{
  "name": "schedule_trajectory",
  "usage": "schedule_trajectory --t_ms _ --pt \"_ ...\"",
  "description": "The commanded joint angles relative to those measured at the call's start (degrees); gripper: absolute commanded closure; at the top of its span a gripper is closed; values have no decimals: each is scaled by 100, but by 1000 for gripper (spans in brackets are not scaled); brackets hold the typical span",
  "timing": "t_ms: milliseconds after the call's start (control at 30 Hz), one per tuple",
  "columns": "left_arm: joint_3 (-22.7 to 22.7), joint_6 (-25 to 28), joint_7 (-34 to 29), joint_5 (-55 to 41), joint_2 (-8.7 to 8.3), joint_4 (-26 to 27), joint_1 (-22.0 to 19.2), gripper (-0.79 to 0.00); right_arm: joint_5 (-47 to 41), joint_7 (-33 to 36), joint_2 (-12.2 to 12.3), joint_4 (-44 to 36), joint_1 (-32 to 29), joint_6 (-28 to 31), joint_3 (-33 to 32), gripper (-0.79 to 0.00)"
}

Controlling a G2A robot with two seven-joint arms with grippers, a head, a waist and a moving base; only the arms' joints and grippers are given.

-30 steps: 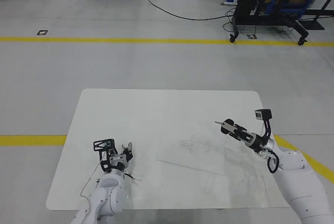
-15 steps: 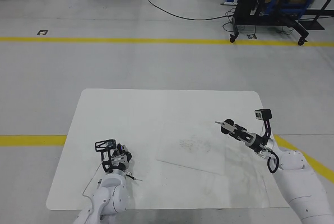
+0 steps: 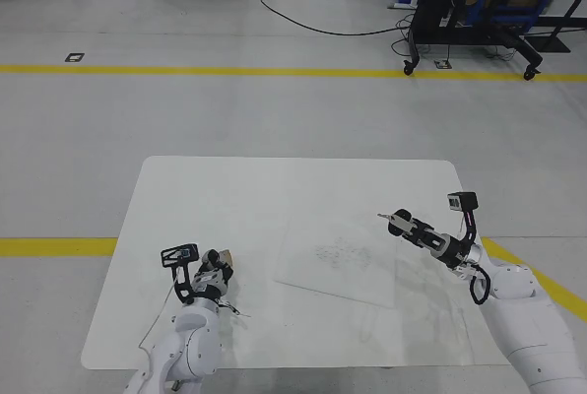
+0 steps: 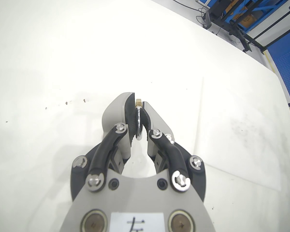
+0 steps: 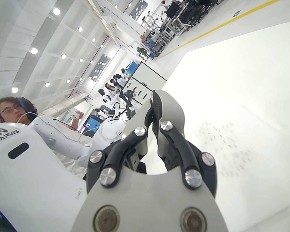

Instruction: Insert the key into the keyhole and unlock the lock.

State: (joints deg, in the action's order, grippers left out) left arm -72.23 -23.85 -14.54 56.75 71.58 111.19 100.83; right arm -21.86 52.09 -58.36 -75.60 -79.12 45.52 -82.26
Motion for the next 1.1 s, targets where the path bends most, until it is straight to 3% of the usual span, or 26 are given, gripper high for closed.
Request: schedule_trajectory --t_ms 0,233,667,733,1067 --pt "-29 51 -103 145 -13 12 7 0 0 0 0 0 0 0 0 0" --pt "113 71 -578 1016 -35 -38 -144 0 0 0 0 0 0 0 0 0" --pt "208 158 -636 1173 6 -207 -254 0 0 0 0 0 0 0 0 0" --pt "212 81 -650 1294 8 -199 -213 -55 0 0 0 0 0 0 0 0" --pt "218 10 -626 1359 34 -20 -48 -139 0 0 0 0 0 0 0 0"
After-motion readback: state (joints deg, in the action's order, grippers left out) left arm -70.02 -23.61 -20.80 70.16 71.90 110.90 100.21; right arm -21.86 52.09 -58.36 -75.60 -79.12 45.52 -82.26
